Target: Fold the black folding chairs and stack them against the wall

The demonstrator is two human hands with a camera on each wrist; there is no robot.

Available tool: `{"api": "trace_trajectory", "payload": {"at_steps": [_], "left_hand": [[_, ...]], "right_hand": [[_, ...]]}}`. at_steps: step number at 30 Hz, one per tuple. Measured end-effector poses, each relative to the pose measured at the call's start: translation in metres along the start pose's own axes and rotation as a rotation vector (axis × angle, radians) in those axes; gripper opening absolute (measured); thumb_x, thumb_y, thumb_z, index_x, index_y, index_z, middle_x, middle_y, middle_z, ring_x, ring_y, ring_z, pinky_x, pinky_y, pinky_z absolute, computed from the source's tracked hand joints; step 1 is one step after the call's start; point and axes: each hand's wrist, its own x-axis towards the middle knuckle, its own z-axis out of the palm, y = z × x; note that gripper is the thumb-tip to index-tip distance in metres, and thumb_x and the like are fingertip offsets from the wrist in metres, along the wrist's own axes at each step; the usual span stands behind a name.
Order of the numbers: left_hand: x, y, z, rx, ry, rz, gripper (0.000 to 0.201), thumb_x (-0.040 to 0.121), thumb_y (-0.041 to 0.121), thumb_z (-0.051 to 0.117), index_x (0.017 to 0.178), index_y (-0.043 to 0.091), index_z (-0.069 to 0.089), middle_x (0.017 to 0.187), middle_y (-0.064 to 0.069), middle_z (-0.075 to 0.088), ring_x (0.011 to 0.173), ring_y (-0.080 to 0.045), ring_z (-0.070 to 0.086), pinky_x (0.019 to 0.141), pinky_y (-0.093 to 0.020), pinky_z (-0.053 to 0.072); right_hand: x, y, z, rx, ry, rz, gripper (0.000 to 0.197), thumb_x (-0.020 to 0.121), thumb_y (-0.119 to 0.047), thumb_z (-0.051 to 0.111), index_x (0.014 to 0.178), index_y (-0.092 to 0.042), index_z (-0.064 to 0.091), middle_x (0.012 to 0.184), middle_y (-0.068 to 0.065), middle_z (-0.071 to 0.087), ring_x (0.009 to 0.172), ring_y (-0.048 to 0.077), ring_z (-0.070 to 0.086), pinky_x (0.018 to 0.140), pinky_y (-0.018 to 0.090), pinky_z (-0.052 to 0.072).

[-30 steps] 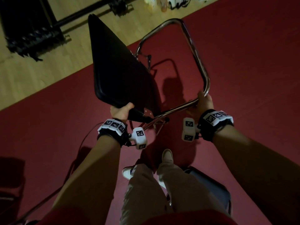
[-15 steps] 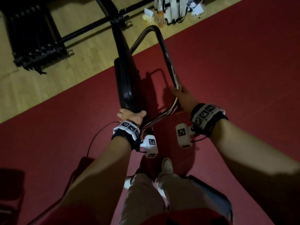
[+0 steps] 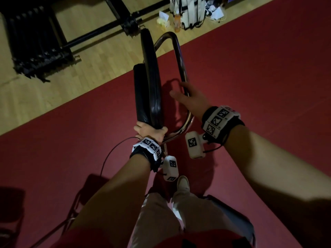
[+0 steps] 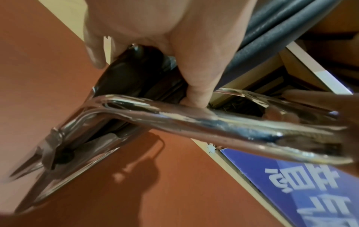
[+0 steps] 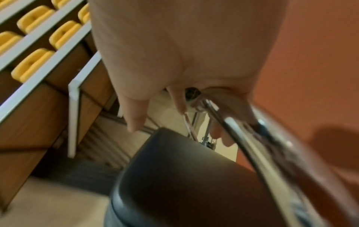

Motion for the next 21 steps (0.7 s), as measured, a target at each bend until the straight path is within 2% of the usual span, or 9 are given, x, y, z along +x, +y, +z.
{"api": "trace_trajectory", "payload": {"at_steps": [2, 4, 6, 7, 8, 12, 15, 21], "left_hand": [[0.000, -0.001, 0.000, 0.004, -0.005, 0.002, 0.099, 0.070, 0.042, 0.083, 0.142, 0.007, 0.026, 0.143, -0.011, 0.034, 0.132, -0.040, 0.039, 0.107, -0.051, 0.038], [-0.001, -0.002, 0.000, 0.004, -0.003, 0.004, 0.101, 0.069, 0.042, 0.083, 0.144, 0.007, 0.025, 0.144, -0.011, 0.033, 0.133, -0.040, 0.039, 0.107, -0.051, 0.037], [-0.002, -0.003, 0.000, 0.009, -0.004, 0.008, 0.104, 0.070, 0.043, 0.083, 0.146, 0.006, 0.023, 0.145, -0.011, 0.032, 0.133, -0.039, 0.038, 0.108, -0.050, 0.036], [-0.004, -0.004, 0.001, 0.009, -0.006, 0.009, 0.106, 0.070, 0.043, 0.083, 0.148, 0.006, 0.021, 0.146, -0.011, 0.031, 0.134, -0.039, 0.037, 0.108, -0.050, 0.036], [-0.004, -0.005, 0.002, 0.007, -0.010, 0.012, 0.108, 0.069, 0.043, 0.083, 0.148, 0.006, 0.020, 0.146, -0.010, 0.030, 0.134, -0.039, 0.037, 0.109, -0.049, 0.036], [-0.008, -0.007, 0.005, 0.000, -0.012, 0.025, 0.108, 0.067, 0.044, 0.085, 0.146, 0.005, 0.022, 0.143, -0.010, 0.032, 0.130, -0.038, 0.040, 0.106, -0.047, 0.038], [-0.010, -0.008, 0.004, 0.000, -0.028, 0.016, 0.107, 0.066, 0.043, 0.086, 0.144, 0.006, 0.024, 0.142, -0.010, 0.033, 0.130, -0.037, 0.042, 0.106, -0.047, 0.039], [-0.010, -0.014, -0.005, 0.011, -0.090, 0.039, 0.107, 0.063, 0.043, 0.089, 0.142, 0.004, 0.028, 0.140, -0.010, 0.035, 0.124, -0.034, 0.050, 0.100, -0.042, 0.047]], "right_hand": [[-0.001, 0.000, 0.001, -0.050, -0.005, 0.000, 0.073, 0.087, -0.053, 0.065, 0.148, -0.023, 0.038, 0.116, -0.013, 0.049, 0.080, -0.010, 0.049, 0.058, 0.003, 0.039], [-0.002, -0.004, -0.001, -0.097, -0.021, 0.013, 0.076, 0.086, -0.059, 0.063, 0.147, -0.023, 0.038, 0.118, -0.012, 0.046, 0.083, -0.008, 0.049, 0.063, 0.004, 0.037], [-0.001, -0.010, -0.001, -0.175, -0.079, 0.027, 0.085, 0.082, -0.067, 0.061, 0.148, -0.021, 0.035, 0.128, -0.008, 0.048, 0.105, 0.005, 0.055, 0.081, 0.015, 0.042], [0.000, -0.013, 0.000, -0.227, -0.106, 0.033, 0.090, 0.079, -0.071, 0.061, 0.148, -0.019, 0.034, 0.138, -0.002, 0.049, 0.118, 0.015, 0.053, 0.090, 0.023, 0.042], [0.000, -0.016, 0.002, -0.276, -0.123, 0.030, 0.094, 0.077, -0.074, 0.061, 0.148, -0.017, 0.035, 0.144, 0.004, 0.047, 0.127, 0.022, 0.049, 0.094, 0.029, 0.041], [-0.001, -0.021, 0.017, -0.393, -0.118, 0.049, 0.112, 0.064, -0.086, 0.060, 0.149, -0.017, 0.032, 0.154, 0.015, 0.034, 0.139, 0.032, 0.036, 0.106, 0.042, 0.039], [-0.004, -0.021, 0.024, -0.433, -0.089, 0.075, 0.116, 0.063, -0.083, 0.065, 0.152, -0.020, 0.026, 0.154, 0.018, 0.026, 0.138, 0.036, 0.034, 0.106, 0.044, 0.039], [0.003, -0.013, 0.025, -0.469, -0.123, 0.088, 0.114, 0.062, -0.079, 0.069, 0.151, -0.020, 0.028, 0.153, 0.017, 0.029, 0.138, 0.034, 0.033, 0.104, 0.042, 0.038]]}}
